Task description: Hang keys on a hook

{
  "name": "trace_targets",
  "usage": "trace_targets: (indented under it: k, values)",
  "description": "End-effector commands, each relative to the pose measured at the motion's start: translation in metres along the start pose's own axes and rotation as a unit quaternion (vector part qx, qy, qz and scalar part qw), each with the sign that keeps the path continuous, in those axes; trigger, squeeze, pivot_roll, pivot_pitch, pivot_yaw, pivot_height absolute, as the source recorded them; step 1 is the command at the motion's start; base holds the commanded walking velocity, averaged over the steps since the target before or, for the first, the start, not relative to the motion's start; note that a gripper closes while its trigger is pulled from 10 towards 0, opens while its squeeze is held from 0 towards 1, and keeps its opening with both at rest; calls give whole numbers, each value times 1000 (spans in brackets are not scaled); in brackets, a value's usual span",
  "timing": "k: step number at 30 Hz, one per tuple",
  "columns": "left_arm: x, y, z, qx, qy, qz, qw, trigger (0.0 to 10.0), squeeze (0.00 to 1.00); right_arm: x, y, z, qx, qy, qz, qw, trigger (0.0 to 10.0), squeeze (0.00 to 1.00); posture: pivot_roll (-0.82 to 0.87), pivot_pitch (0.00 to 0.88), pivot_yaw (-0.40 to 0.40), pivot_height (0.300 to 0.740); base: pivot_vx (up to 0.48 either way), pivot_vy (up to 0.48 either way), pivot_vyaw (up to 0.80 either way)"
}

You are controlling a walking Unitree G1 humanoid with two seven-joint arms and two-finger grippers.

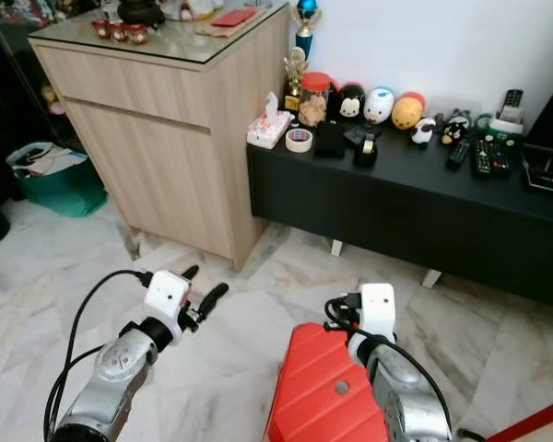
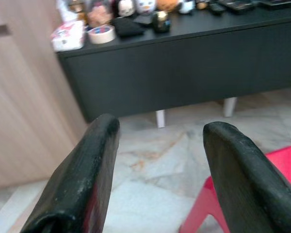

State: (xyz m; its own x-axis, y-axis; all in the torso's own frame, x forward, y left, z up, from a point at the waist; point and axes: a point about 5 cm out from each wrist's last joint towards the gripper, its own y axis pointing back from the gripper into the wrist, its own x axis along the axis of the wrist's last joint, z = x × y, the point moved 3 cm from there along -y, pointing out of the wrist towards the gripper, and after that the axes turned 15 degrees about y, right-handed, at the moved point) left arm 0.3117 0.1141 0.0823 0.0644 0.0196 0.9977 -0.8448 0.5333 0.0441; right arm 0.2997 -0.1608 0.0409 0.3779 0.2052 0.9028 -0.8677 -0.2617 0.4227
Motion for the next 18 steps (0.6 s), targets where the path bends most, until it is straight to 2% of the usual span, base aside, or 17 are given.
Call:
trace_targets:
  k: [1, 6, 8, 12, 14, 18]
  values:
    - [5, 0, 5, -25, 1, -2, 1000, 10000, 0, 11, 1, 2, 5, 17, 5, 1000, 10000, 0, 10, 0, -34, 740, 0, 0, 0]
    - [15, -1, 29, -126, -27, -33, 991, 10000, 0, 45, 3, -3, 36, 44, 25, 998, 10000, 0, 12, 0, -40, 740, 0, 0, 0]
    - [17, -2, 31, -134, -29, -35, 990, 10000, 0, 49, 3, -4, 37, 43, 28, 998, 10000, 0, 12, 0, -40, 740, 0, 0, 0]
    - [25, -3, 43, -167, -25, -43, 985, 10000, 0, 76, 7, -15, 57, 42, 55, 996, 10000, 0, 12, 0, -38, 740, 0, 0, 0]
    - [27, -3, 44, -169, -24, -44, 984, 10000, 0, 78, 8, -17, 59, 43, 56, 996, 10000, 0, 12, 0, -38, 740, 0, 0, 0]
    - [31, -6, 52, -180, -20, -43, 983, 10000, 0, 90, 15, -31, 76, 24, 65, 995, 10000, 0, 10, 0, -39, 740, 0, 0, 0]
